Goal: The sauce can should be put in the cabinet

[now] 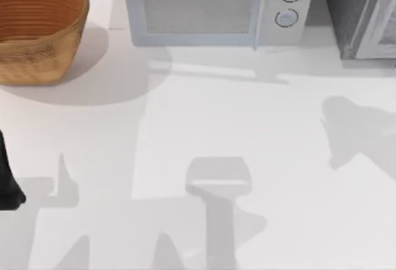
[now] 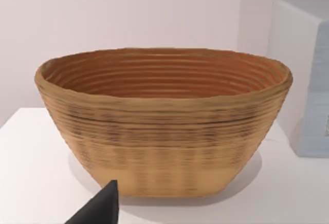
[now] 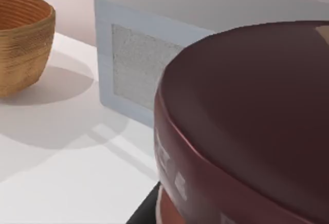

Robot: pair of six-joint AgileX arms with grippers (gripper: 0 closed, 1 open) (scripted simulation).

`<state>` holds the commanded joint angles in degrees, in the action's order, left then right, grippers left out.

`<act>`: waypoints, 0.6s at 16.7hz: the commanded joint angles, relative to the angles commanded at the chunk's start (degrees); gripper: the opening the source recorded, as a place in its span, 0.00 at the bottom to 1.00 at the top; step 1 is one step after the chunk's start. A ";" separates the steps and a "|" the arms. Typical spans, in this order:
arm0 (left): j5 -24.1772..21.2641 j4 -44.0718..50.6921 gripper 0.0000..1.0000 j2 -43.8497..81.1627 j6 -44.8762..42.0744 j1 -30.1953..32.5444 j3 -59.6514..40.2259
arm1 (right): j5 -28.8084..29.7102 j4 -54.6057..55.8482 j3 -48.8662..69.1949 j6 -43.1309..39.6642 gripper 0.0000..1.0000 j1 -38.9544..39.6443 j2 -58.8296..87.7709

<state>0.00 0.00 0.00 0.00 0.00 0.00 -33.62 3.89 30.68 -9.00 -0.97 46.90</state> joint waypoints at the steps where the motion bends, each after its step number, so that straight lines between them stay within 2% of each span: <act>1: 0.00 0.00 1.00 0.00 0.00 0.00 0.00 | 4.04 -0.79 -3.50 1.53 0.00 -0.27 -5.94; 6: 0.00 0.00 1.00 0.00 0.00 0.00 0.00 | 22.13 -3.36 -19.76 7.10 0.00 -0.33 -32.14; 10: 0.00 0.00 1.00 0.00 0.00 0.00 0.00 | 31.37 -3.87 -28.47 8.78 0.00 0.59 -44.22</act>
<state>0.00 0.00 0.00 0.00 0.00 0.00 -2.25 0.02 2.21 -0.22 -0.38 2.68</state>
